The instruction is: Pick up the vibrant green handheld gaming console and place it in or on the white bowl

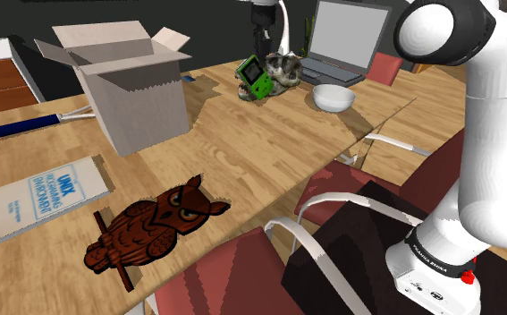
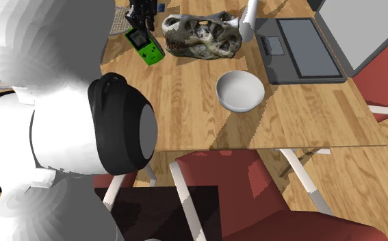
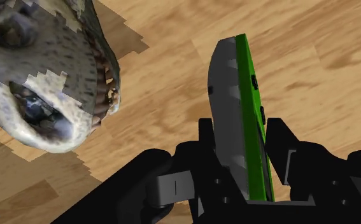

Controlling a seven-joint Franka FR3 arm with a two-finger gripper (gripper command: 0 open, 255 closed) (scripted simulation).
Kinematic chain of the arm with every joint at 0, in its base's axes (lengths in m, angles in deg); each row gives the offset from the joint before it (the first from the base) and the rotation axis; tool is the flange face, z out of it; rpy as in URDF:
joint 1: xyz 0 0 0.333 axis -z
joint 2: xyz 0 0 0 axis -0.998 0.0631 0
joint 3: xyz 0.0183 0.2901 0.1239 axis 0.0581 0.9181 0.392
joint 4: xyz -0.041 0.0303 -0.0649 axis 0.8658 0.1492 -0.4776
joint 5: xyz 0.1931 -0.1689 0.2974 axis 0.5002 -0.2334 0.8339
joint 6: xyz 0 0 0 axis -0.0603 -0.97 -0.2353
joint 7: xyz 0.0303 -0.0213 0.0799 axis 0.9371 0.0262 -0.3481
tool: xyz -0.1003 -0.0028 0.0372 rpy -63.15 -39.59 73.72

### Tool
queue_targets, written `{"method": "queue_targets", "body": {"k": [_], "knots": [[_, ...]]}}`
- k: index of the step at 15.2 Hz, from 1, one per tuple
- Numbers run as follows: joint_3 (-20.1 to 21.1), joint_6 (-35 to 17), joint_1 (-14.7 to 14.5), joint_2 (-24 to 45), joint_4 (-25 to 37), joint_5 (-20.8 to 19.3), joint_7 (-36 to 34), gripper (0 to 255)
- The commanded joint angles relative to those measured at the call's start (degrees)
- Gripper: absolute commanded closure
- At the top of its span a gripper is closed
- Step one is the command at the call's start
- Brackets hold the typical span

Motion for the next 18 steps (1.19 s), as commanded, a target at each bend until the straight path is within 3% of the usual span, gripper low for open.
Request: {"method": "queue_targets", "body": {"k": [1, 5, 11, 18], "knots": [[0.0, 2.0, 0.2, 0.7, 2.7, 0.1, 0.0, 255], [0.0, 6.4, 0.5, 2.8, 9.3, 0.3, 0.0, 255], [-1.8, 3.8, 5.0, -3.9, -0.2, 0.3, 6.6, 255], [-4.3, 3.3, 10.5, -7.7, -4.4, 0.6, 14.8, 255]]}}
